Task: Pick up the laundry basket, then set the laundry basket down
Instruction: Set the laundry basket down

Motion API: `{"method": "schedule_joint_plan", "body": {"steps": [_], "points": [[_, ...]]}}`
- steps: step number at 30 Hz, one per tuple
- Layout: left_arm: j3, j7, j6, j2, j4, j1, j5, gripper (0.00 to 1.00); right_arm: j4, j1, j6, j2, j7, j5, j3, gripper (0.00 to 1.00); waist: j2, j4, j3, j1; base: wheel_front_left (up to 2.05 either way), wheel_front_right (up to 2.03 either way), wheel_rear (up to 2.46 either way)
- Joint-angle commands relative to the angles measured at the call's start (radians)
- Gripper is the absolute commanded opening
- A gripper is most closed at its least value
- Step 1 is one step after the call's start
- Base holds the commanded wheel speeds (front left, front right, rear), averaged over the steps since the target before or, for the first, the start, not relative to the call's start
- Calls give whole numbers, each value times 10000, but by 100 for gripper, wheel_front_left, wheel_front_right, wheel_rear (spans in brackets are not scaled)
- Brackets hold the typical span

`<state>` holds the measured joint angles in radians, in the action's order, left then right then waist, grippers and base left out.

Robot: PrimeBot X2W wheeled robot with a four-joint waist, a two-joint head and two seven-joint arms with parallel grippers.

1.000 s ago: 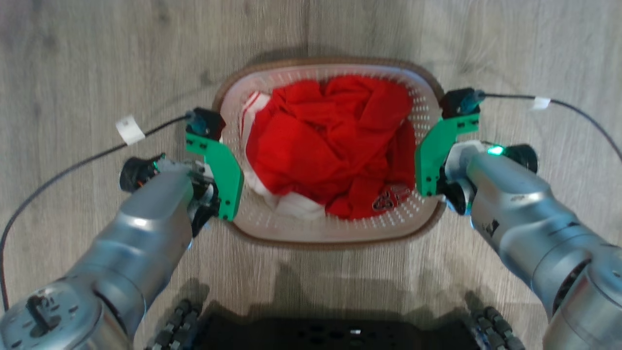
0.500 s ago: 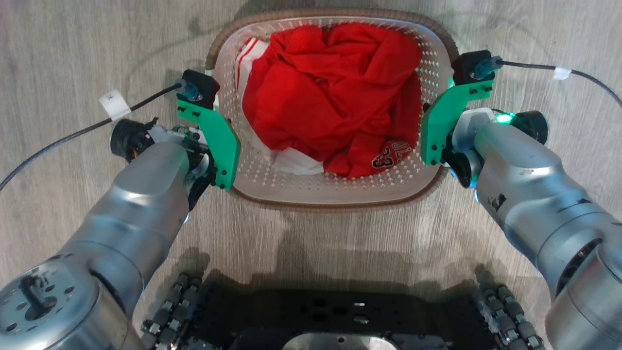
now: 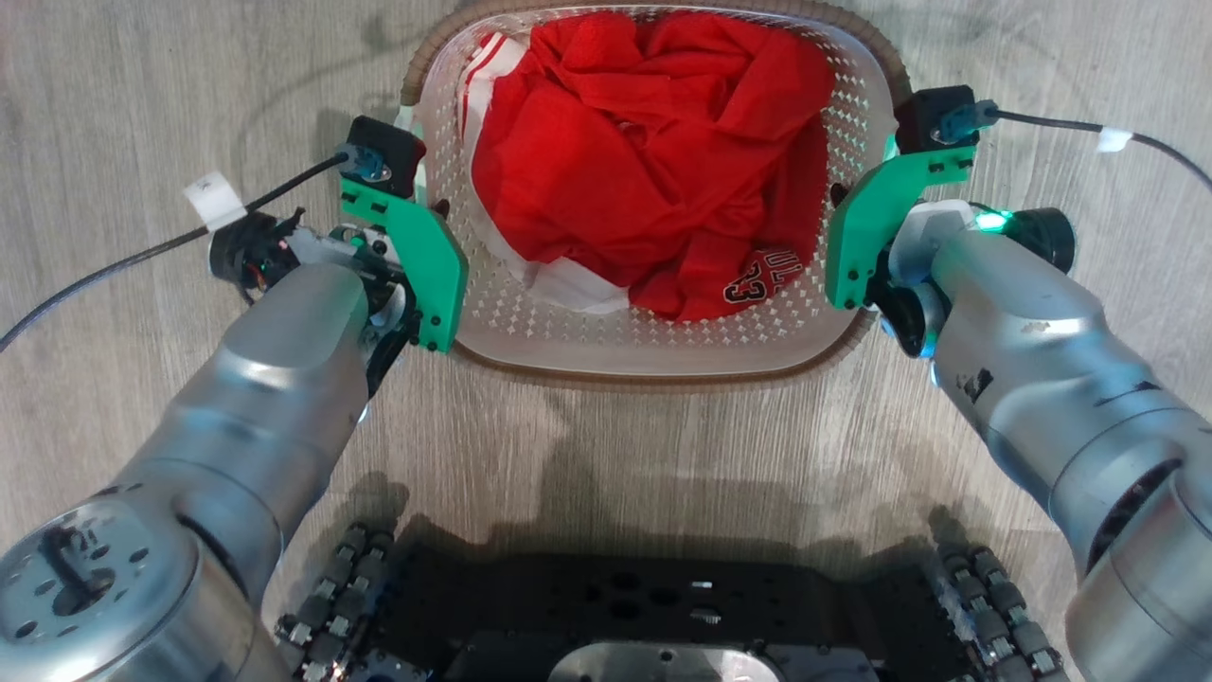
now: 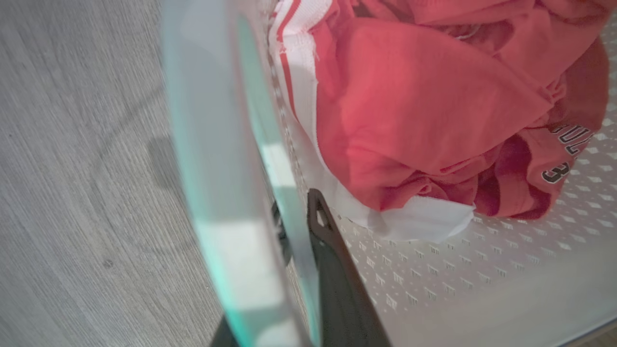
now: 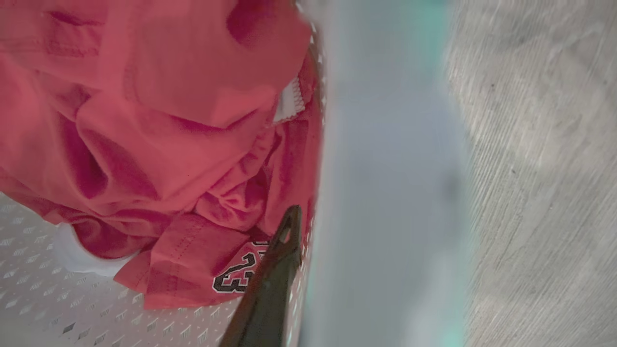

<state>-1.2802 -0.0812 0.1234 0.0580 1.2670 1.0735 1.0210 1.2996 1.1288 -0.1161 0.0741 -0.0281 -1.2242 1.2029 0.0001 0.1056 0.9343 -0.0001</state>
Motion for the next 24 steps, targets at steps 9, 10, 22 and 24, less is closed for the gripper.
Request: {"method": "schedule_joint_plan", "body": {"steps": [9,10,22,24], "points": [[15,-399,73,-40,-11,323,-167,16,-97,-437,-146,-239,51,9,102,0,-1,69,95,1,0,0,0],[22,-436,73,-43,22,330,-153,48,-95,-439,-146,-239,60,-5,76,22,-1,64,96,1,0,0,0],[141,-271,-256,-19,208,239,-9,100,-90,-534,-146,-239,-12,526,-516,100,-1,-53,-59,1,0,0,0],[136,-219,-296,6,218,176,-23,100,-90,-597,-146,-239,36,671,-657,100,-1,-65,-170,1,0,0,0]]}}
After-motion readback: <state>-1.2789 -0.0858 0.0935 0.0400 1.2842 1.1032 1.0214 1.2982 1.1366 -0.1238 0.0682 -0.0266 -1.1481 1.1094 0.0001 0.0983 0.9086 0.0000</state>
